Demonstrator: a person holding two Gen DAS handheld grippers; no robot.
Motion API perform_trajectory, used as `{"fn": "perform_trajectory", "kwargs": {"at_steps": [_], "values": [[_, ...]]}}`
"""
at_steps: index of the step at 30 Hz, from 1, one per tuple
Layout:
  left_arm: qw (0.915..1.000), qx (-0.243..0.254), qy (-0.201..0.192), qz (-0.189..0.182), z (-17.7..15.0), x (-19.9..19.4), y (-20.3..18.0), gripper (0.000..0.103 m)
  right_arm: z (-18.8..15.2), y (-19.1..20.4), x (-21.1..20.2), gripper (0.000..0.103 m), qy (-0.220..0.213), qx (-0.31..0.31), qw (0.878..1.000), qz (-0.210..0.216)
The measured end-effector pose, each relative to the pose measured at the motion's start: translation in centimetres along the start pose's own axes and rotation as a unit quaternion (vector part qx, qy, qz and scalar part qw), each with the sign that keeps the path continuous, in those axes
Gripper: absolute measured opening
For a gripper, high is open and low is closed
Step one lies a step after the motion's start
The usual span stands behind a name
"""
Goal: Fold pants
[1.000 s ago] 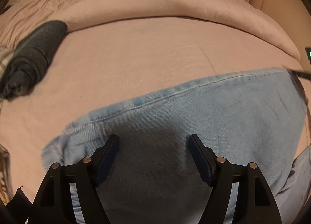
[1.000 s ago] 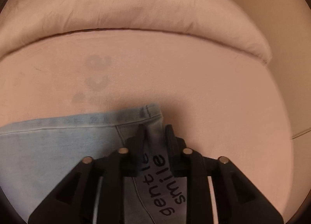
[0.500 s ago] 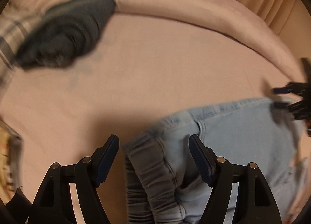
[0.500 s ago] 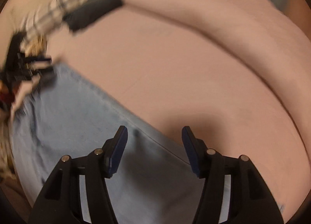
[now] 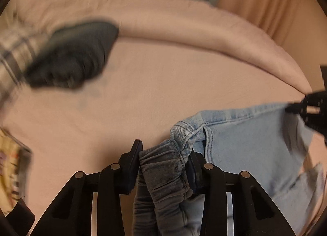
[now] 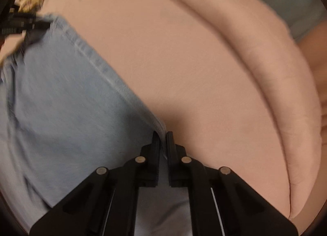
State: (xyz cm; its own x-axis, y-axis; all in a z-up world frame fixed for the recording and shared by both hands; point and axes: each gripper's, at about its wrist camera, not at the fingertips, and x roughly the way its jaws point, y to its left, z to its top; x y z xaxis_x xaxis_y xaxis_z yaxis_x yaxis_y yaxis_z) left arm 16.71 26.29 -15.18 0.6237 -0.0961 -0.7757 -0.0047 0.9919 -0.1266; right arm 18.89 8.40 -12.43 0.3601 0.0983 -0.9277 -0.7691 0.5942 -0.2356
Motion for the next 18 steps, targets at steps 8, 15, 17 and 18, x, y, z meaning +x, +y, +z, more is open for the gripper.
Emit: {"fn": "perform_trajectory", "kwargs": {"at_steps": [8, 15, 17, 18], "values": [[0.9881, 0.112, -0.105, -0.003, -3.1, -8.6, -2.6, 0.04, -5.3, 4.7, -13.0, 0.006, -0.134, 0.018, 0.989, -0.061], [0.9737, 0.18, -0.139, 0.01, -7.7, -11.6, -4.1, 0.041, -14.9, 9.4, -16.3, 0.006, -0.174, -0.049, 0.979, -0.096], [0.9745, 0.189, -0.121, 0.006, -9.6, -11.9, -3.8, 0.041, -17.5, 10.8, -16.6, 0.006, -0.165, -0.064, 0.981, -0.083], [0.9746, 0.193, -0.113, 0.007, -10.6, -12.0, -3.7, 0.042, -18.8, 11.5, -16.7, 0.006, -0.157, -0.073, 0.983, -0.068]]}}
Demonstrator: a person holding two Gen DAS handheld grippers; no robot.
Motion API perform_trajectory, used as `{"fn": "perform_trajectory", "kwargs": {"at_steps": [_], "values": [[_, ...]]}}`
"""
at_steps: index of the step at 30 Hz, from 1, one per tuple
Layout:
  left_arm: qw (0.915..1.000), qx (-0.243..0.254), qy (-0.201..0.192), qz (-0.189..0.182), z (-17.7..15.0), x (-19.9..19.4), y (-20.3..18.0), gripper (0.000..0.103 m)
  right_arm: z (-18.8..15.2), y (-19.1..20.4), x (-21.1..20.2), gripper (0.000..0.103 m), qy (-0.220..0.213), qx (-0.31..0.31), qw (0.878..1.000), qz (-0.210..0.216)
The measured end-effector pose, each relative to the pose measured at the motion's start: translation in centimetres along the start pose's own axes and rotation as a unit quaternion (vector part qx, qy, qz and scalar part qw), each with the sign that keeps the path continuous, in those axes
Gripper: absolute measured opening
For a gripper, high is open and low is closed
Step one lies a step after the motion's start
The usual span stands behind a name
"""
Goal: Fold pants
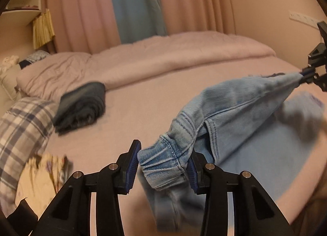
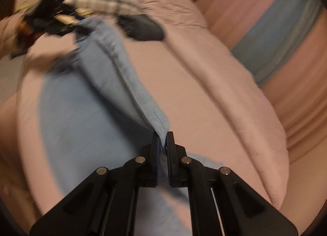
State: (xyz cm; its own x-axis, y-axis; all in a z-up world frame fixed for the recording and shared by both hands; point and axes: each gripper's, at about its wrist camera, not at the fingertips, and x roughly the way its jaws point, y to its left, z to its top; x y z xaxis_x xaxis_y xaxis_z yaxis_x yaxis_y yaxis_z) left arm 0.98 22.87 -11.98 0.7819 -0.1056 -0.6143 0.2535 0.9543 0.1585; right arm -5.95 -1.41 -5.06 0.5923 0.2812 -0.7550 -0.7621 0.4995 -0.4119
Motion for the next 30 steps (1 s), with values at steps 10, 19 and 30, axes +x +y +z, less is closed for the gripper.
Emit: {"fn": "perform_trajectory", "kwargs": {"at_steps": [10, 19, 30], "values": [[0.9963, 0.026, 0.079, 0.022, -5.6, -1.5, -2.5, 0.047, -5.2, 9.0, 3.5, 0.007, 0.085, -0.059, 0.992, 0.07], [0.9916, -0.106, 0.072, 0.015, -7.5, -3.6, 0.4, 0.047, -4.2, 9.2, 5.0, 0.007, 0.087, -0.096, 0.99, 0.055], [0.9918, -0.114, 0.035, -0.047, -2.8, -0.9, -5.3, 0.051, -6.0, 9.1, 6.3, 0.015, 0.11, -0.038, 0.99, 0.083]]}}
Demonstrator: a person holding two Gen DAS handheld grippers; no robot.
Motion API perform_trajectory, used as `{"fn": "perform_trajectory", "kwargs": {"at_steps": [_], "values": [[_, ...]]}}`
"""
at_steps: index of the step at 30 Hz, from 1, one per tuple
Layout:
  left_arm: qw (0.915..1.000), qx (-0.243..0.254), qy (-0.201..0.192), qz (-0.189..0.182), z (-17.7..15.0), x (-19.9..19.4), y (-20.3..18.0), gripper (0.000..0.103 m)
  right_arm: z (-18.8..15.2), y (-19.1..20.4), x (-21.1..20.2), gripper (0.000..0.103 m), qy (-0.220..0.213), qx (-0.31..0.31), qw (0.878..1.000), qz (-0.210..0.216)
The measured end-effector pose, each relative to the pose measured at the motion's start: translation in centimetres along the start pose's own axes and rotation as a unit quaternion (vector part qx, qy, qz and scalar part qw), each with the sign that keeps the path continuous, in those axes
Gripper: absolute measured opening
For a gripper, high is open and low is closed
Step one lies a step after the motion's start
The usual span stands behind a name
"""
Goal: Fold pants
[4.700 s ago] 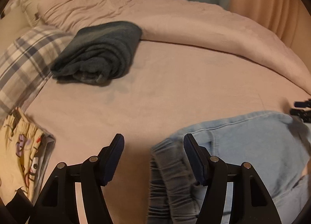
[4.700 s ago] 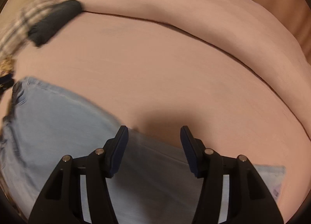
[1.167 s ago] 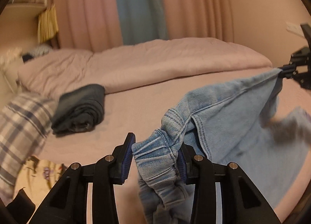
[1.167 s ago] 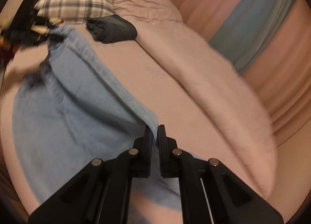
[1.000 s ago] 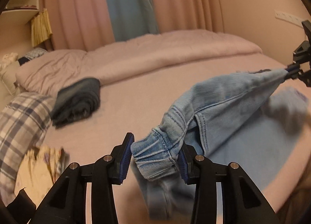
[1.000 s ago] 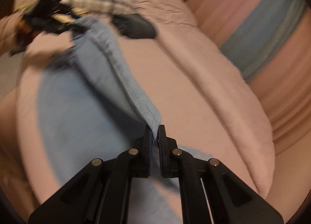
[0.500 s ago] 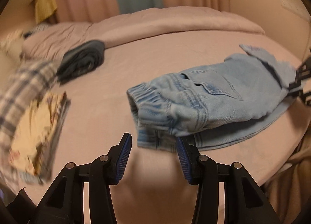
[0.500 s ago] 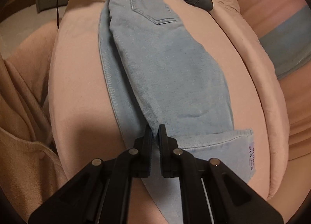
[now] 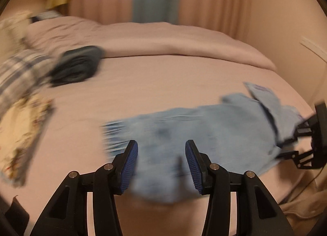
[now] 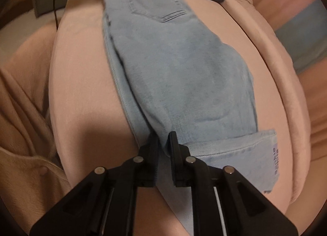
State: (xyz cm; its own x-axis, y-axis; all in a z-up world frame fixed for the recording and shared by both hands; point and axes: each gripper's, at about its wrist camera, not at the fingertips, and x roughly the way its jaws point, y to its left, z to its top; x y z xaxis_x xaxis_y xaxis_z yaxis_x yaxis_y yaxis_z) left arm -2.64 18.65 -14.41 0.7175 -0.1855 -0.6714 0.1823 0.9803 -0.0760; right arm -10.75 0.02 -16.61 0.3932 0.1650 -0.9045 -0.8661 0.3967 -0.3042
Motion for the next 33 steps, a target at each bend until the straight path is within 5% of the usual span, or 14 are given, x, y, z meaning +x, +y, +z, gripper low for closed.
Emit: {"fn": "perform_trajectory", "kwargs": {"at_steps": [2, 5, 6, 11, 15, 18, 21, 24, 27, 28, 30, 31, 33], "values": [[0.9989, 0.027, 0.037, 0.007, -0.3, 2.6, -1.8, 0.055, -0.2, -1.3, -1.0, 0.036, -0.012, 0.032, 0.999, 0.017], [0.9932, 0.047, 0.102, 0.03, -2.2, 6.8, -2.8, 0.059, -1.0, -4.2, -3.3, 0.051, -0.043, 0.098, 0.994, 0.037], [0.9945, 0.043, 0.091, 0.031, -2.4, 6.8, -2.9, 0.061, -1.4, -5.9, -4.1, 0.052, -0.056, 0.134, 0.988, 0.044], [0.9949, 0.029, 0.094, 0.02, -0.4, 5.4, -3.7, 0.061, -4.1, -16.4, -4.4, 0.064, -0.058, 0.332, 0.941, 0.025], [0.9959, 0.052, 0.053, -0.052, 1.8, 3.7, -7.9, 0.061, -5.6, -24.8, -1.0, 0.066, -0.012, 0.46, 0.888, -0.002], [0.9852, 0.054, 0.063, -0.15, 3.1, 4.7, -12.4, 0.061, -5.6, -29.1, 3.0, 0.065, 0.028, 0.519, 0.854, 0.008], [0.9712, 0.064, 0.084, -0.213, 3.9, 7.0, -16.7, 0.061, -4.5, -31.0, 6.6, 0.064, 0.062, 0.54, 0.84, 0.014], [0.9613, 0.084, 0.107, -0.24, 4.2, 9.5, -20.5, 0.061, -3.4, -31.5, 9.5, 0.064, 0.115, 0.534, 0.837, -0.022], [0.9541, 0.097, 0.134, -0.25, 3.8, 11.3, -22.8, 0.061, -3.1, -31.2, 11.6, 0.058, 0.153, 0.526, 0.836, -0.039], [0.9543, 0.103, 0.145, -0.24, 3.6, 11.9, -23.3, 0.058, -3.2, -31.1, 11.9, 0.045, 0.154, 0.525, 0.836, -0.036], [0.9549, 0.109, 0.146, -0.234, 3.0, 12.0, -23.8, 0.038, -3.0, -30.7, 11.8, 0.027, 0.138, 0.519, 0.843, -0.032], [0.9545, 0.111, 0.147, -0.235, 2.9, 12.0, -23.9, 0.028, -3.1, -30.7, 11.6, 0.01, 0.128, 0.523, 0.842, -0.024], [0.9545, 0.11, 0.14, -0.239, 3.0, 11.5, -23.8, 0.018, -3.8, -30.7, 10.4, 0.007, 0.103, 0.541, 0.834, -0.018]]}}
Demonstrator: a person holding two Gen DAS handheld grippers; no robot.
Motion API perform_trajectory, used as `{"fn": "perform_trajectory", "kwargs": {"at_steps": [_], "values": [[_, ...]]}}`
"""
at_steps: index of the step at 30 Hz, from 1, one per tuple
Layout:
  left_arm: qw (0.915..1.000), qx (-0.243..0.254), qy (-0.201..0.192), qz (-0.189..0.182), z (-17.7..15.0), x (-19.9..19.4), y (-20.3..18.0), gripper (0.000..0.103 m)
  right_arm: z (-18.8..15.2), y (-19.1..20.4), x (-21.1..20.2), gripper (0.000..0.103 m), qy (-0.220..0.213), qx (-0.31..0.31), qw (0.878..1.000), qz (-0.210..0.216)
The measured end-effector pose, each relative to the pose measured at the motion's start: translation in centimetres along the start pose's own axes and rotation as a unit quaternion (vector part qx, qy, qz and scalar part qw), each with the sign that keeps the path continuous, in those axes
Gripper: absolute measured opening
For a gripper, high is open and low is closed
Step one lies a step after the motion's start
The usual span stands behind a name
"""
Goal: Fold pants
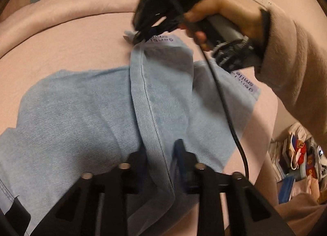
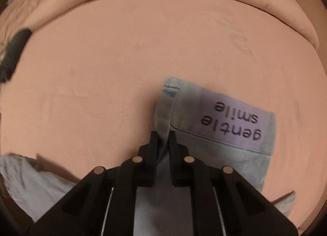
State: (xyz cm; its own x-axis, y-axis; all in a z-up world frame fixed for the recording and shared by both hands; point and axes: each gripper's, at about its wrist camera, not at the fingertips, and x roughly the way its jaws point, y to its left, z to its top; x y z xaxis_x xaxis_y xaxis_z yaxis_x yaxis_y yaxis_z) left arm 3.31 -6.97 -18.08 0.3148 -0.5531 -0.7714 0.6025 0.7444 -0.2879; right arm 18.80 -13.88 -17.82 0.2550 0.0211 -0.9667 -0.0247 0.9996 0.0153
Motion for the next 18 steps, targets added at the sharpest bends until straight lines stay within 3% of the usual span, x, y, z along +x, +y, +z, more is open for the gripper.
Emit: {"fn": "perform_trajectory", "kwargs": {"at_steps": [5, 10, 14, 18], "values": [[0.9981, 0.043, -0.044, 0.004, -0.3, -3.0, -2.2, 0.012, -2.7, -3.6, -6.1, 0.007, -0.086, 0.064, 0.991, 0.084], [0.9932, 0.1, -0.058, 0.002, -0.4, -3.6, -4.9, 0.012, -10.9, -9.1, -14.6, 0.007, -0.191, 0.131, 0.963, 0.138], [0.9912, 0.129, -0.033, 0.002, -0.9, -1.9, -6.3, 0.012, -16.5, -12.5, -15.8, 0.007, -0.211, 0.179, 0.95, 0.143], [0.9887, 0.15, -0.005, 0.006, -1.0, -0.6, -7.2, 0.012, -22.3, -14.2, -13.0, 0.008, -0.202, 0.246, 0.937, 0.144]]}}
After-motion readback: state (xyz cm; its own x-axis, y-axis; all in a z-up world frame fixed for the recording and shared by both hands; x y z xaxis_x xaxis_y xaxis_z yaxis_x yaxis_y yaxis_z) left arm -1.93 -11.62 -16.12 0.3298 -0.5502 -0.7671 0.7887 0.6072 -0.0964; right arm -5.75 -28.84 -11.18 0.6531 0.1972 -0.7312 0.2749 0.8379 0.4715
